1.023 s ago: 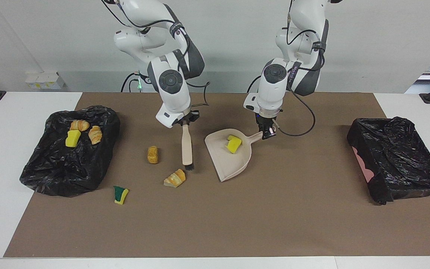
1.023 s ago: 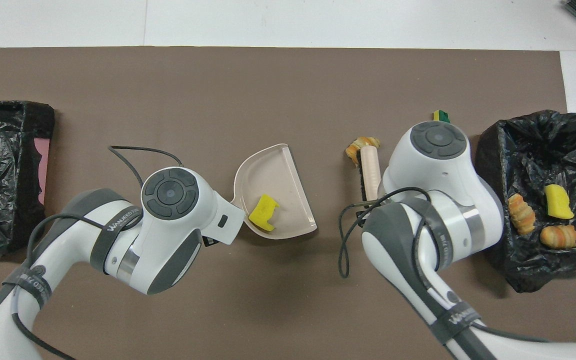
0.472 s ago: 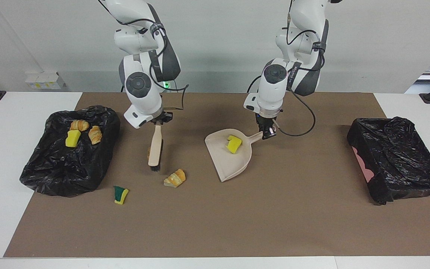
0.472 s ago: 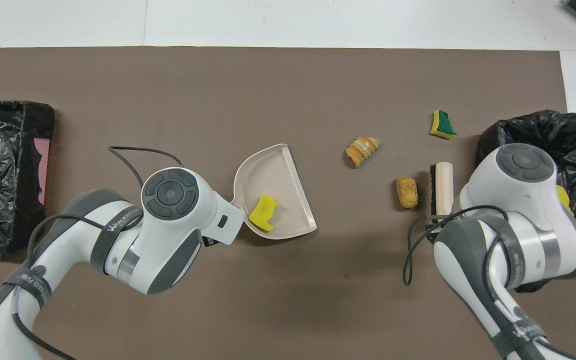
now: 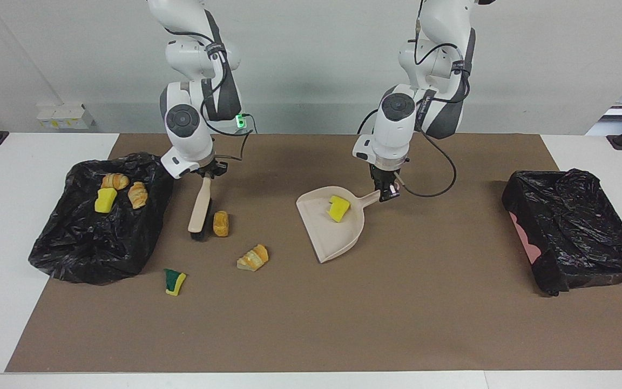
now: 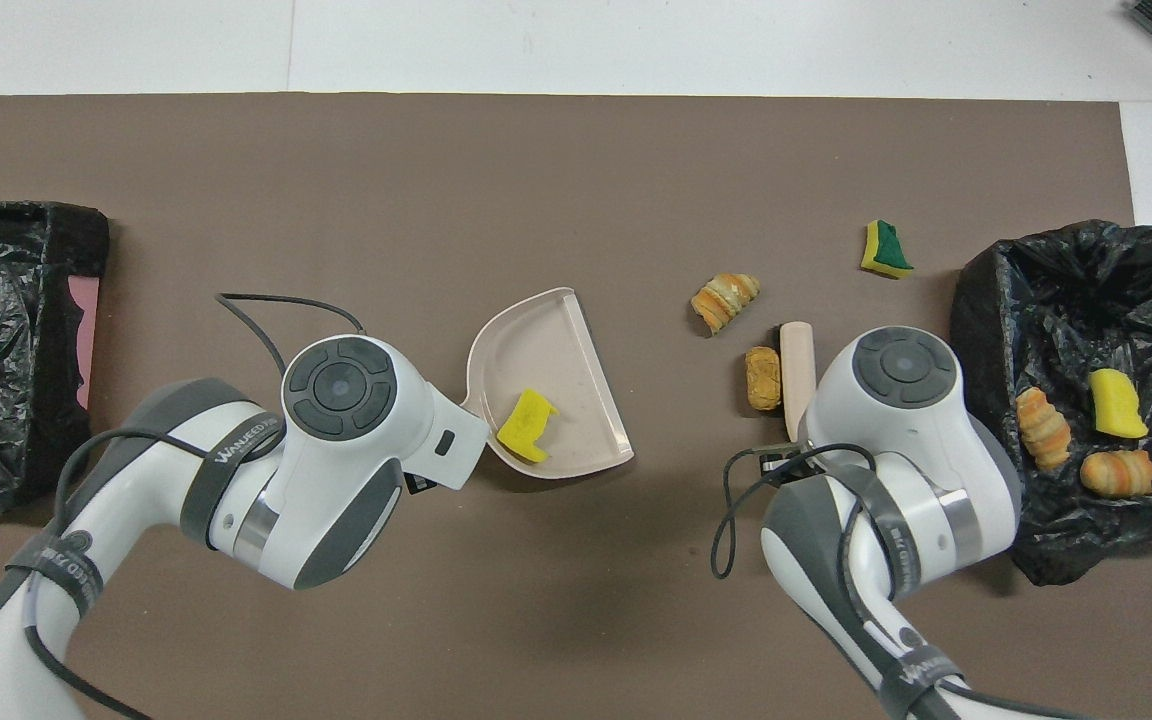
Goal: Sweep and dump trash in bin
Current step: 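Sweep the yellow sponge into the dustpan with the right gripper, then sweep bread pieces toward the dustpan with the right gripper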
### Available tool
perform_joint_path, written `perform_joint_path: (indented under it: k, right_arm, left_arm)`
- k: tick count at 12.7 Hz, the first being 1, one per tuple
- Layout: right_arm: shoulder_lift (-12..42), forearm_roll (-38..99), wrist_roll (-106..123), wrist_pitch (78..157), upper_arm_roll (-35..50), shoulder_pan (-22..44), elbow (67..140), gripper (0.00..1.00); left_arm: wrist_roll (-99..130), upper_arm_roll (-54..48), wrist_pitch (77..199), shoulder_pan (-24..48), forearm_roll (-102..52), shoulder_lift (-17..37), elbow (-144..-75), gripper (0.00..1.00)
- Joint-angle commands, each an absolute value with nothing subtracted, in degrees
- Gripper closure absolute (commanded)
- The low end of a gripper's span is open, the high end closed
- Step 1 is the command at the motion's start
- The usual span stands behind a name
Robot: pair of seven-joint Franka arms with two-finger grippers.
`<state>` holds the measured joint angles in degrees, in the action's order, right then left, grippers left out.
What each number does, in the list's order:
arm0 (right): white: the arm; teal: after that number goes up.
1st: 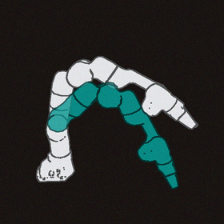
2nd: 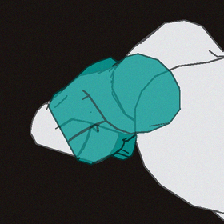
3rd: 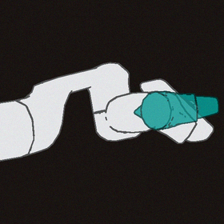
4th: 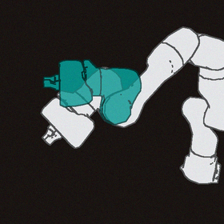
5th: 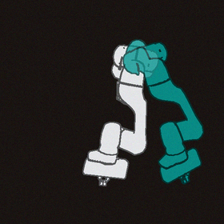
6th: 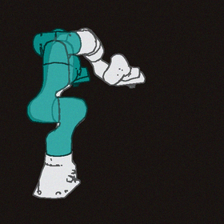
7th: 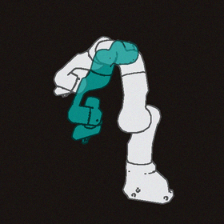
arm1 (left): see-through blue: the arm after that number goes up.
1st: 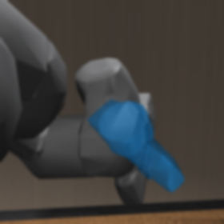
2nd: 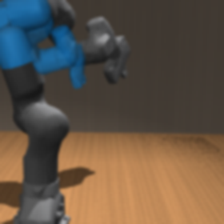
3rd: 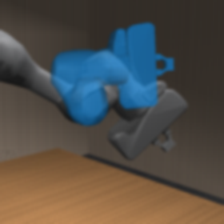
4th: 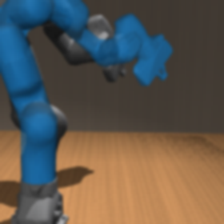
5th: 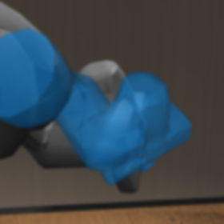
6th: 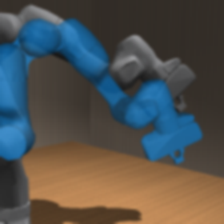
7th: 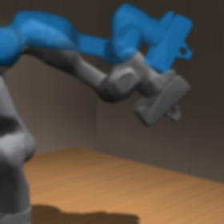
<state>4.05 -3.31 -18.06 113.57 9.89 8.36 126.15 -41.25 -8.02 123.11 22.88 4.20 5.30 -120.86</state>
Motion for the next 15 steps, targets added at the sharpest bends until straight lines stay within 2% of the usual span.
perform_joint_path:
  k: [1, 6, 8, 11, 15]
  right_arm:
    - [9.2, 0.3, -18.5, 113.6, 10.3, 12.8, 120.7, 1.0]
    - [11.2, 15.9, -13.6, 113.3, 10.3, 20.2, 114.5, 1.0]
    - [12.0, 16.8, -13.3, 110.8, 10.3, 20.7, 110.3, 1.0]
    - [11.9, 14.4, -13.3, 105.7, 9.7, 17.9, 106.6, 1.0]
    - [12.4, -0.1, -13.3, 103.4, 9.8, 13.1, 103.3, 1.0]
  left_arm:
    - [-40.3, -8.1, 124.6, 22.4, 5.2, 3.5, -123.0, 1.0]
    - [-40.3, -8.1, 124.6, 21.8, 5.2, 3.4, -123.3, 1.0]
    - [-40.3, -8.1, 124.6, 21.8, 5.2, 3.4, -123.3, 1.0]
    - [-40.1, -8.1, 124.6, 21.7, 5.2, 3.4, -123.3, 1.0]
    - [-37.7, -8.1, 124.6, 21.3, 5.0, 3.4, -123.3, 1.0]
